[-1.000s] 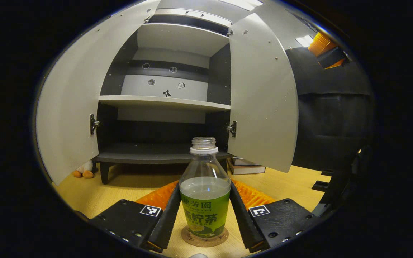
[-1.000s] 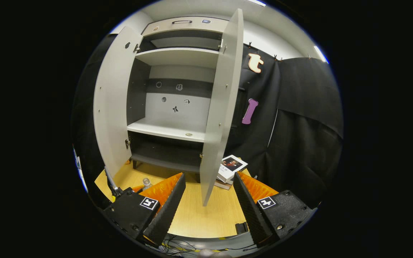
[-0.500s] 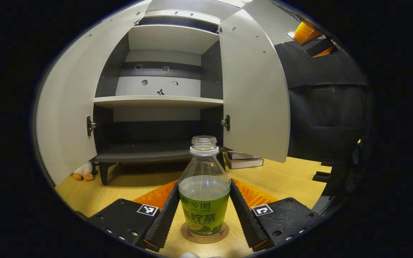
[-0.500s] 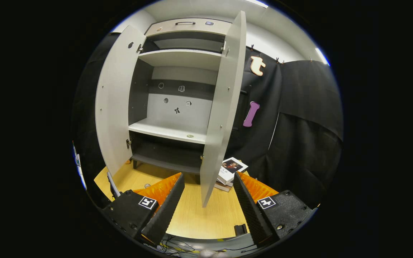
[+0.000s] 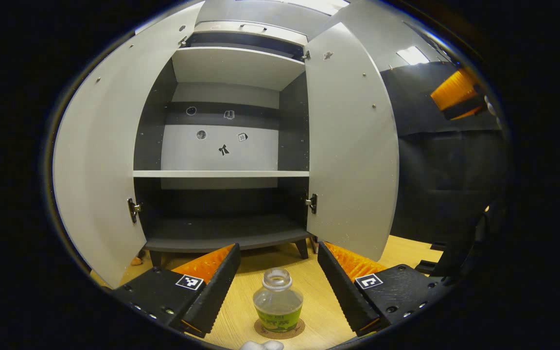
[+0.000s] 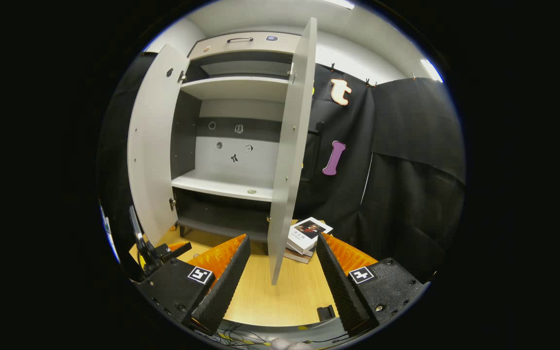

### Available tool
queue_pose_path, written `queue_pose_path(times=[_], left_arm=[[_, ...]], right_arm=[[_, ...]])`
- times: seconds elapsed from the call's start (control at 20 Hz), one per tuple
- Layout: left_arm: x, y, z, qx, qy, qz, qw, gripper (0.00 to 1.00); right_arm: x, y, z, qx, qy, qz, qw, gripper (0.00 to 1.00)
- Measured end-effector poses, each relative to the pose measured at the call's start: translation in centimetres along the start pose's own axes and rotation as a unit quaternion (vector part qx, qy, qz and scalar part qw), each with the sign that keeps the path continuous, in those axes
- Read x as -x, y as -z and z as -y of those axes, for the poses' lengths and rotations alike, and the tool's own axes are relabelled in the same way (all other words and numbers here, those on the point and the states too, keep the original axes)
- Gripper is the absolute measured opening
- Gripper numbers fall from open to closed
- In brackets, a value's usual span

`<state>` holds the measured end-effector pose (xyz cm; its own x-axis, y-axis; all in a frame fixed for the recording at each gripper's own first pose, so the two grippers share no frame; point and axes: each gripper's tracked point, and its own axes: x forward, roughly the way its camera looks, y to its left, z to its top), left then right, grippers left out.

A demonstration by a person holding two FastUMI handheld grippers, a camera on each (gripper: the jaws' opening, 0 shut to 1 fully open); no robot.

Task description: Grasp the bottle in the cabinet with the left hand and place it on the coaster, then close the right door with the right hand and the left door with the left hand.

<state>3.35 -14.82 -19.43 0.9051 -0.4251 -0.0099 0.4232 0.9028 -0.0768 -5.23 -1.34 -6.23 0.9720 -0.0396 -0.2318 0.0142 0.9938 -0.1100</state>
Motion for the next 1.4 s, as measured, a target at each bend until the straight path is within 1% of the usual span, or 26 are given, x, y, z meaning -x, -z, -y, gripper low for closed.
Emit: queue_pose_path(times=[0.05, 0.2, 0.25, 0.4, 0.45, 0.5, 0.55, 0.75, 0.95, 1.05, 1.2, 1.25, 1.4], left_arm=[[0.1, -1.7, -0.4, 0.004, -0.007, 0.001, 1.000, 0.98], [0.9, -6.6, -2.5, 0.009, -0.046, 0.011, 0.999, 0.97], [1.3, -8.0, -3.4, 0.005, -0.062, 0.014, 0.998, 0.97], [3.3, -11.5, -5.5, -0.011, -0.099, 0.018, 0.995, 0.97], [4.2, -12.9, -6.3, -0.020, -0.111, 0.026, 0.993, 0.99], [5.1, -14.1, -6.9, -0.031, -0.121, 0.033, 0.992, 0.97], [6.0, -15.4, -7.7, -0.042, -0.134, 0.038, 0.989, 0.97], [9.8, -17.5, -9.7, -0.056, -0.166, 0.041, 0.984, 0.97], [13.2, -17.2, -10.3, -0.054, -0.200, 0.028, 0.978, 0.95], [14.3, -17.7, -9.5, -0.060, -0.211, 0.031, 0.975, 0.96], [15.0, -18.6, -8.1, -0.063, -0.224, 0.036, 0.972, 0.96], [14.8, -19.0, -7.6, -0.061, -0.224, 0.040, 0.972, 0.96], [14.1, -19.8, -6.3, -0.058, -0.235, 0.042, 0.969, 0.96]], right_arm=[[0.1, -0.4, 0.2, -0.003, 0.000, 0.006, 1.000, 0.84], [0.1, -1.4, 0.4, -0.013, -0.012, 0.025, 1.000, 0.84], [0.0, -1.7, 0.3, -0.014, -0.019, 0.030, 0.999, 0.84], [-0.3, -2.6, 1.2, -0.027, -0.018, 0.049, 0.998, 0.84], [-0.5, -3.0, 1.7, -0.031, -0.016, 0.055, 0.998, 0.84], [-0.8, -3.4, 2.2, -0.035, -0.015, 0.062, 0.997, 0.84], [-1.0, -3.9, 3.0, -0.037, -0.010, 0.069, 0.997, 0.84], [-3.0, -6.3, 7.1, -0.045, 0.018, 0.091, 0.995, 0.84], [-6.7, -8.1, 11.7, -0.053, 0.040, 0.085, 0.994, 0.84], [-8.8, -9.1, 13.4, -0.067, 0.035, 0.084, 0.994, 0.84], [-11.8, -10.3, 14.5, -0.091, 0.004, 0.075, 0.993, 0.84], [-12.8, -10.6, 14.5, -0.099, -0.005, 0.070, 0.993, 0.82], [-14.8, -11.2, 12.5, -0.105, -0.054, 0.063, 0.991, 0.82]])
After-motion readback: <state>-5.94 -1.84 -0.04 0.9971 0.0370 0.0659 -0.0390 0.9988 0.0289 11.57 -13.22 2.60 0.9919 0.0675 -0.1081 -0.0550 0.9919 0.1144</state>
